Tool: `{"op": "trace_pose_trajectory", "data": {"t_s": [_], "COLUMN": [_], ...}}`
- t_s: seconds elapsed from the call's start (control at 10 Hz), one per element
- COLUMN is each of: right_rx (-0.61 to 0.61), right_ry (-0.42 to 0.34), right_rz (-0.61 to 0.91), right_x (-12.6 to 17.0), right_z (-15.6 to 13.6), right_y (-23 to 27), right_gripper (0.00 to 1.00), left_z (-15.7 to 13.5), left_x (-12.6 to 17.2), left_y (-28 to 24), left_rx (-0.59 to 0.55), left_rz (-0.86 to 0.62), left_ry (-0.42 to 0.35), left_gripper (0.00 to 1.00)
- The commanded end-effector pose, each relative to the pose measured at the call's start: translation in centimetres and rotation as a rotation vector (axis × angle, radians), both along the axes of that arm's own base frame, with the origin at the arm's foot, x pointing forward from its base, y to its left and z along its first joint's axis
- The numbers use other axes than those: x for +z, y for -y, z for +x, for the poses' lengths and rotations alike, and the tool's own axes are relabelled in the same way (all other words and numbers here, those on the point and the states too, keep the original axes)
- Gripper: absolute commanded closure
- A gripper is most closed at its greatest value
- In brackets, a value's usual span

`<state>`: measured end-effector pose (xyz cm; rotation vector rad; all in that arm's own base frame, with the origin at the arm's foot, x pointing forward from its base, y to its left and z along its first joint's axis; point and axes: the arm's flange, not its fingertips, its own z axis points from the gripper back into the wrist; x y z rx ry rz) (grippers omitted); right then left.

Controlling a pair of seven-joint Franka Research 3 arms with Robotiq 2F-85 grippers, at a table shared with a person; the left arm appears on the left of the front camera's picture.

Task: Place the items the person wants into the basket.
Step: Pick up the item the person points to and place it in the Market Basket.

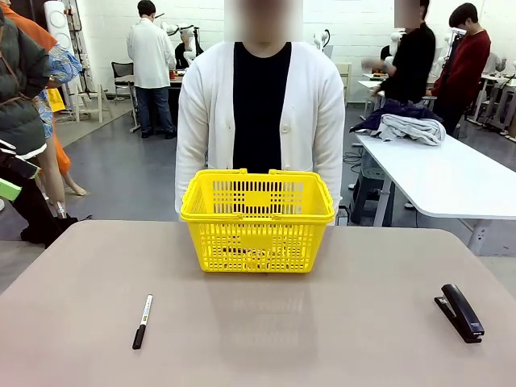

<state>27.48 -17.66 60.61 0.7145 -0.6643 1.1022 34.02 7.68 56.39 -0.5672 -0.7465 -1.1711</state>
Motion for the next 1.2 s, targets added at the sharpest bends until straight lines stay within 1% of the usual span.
{"op": "trace_pose_trajectory", "data": {"t_s": [0.0,0.2,0.3,0.6,0.7,0.8,1.1], "right_rx": [0.043,0.025,-0.003,-0.029,-0.070,-0.013,-0.013], "right_ry": [0.048,0.122,0.160,0.146,0.116,0.125,0.125], "right_rz": [0.034,0.000,-0.016,-0.013,-0.006,-0.026,-0.026], "right_x": [-0.7,-2.8,-3.5,-4.2,-4.3,-3.8,-3.8], "right_z": [2.7,4.3,4.8,5.2,5.3,5.7,5.7], "right_y": [1.0,1.2,1.1,1.0,0.8,1.4,1.4], "right_gripper": [0.00,0.00,0.00,0.00,0.00,0.00,0.00], "left_z": [0.0,0.0,0.0,0.0,0.0,0.0,0.0], "left_x": [0.0,0.0,0.0,0.0,0.0,0.0,0.0], "left_y": [-0.1,-0.1,-0.1,-0.1,-0.1,-0.1,-0.1], "left_rx": [-0.014,-0.014,-0.014,-0.014,-0.014,-0.014,-0.014], "left_rz": [-0.020,-0.020,-0.020,-0.020,-0.020,-0.020,-0.020], "left_ry": [0.014,0.014,0.014,0.014,0.014,0.014,0.014], "left_gripper": [0.00,0.00,0.00,0.00,0.00,0.00,0.00]}}
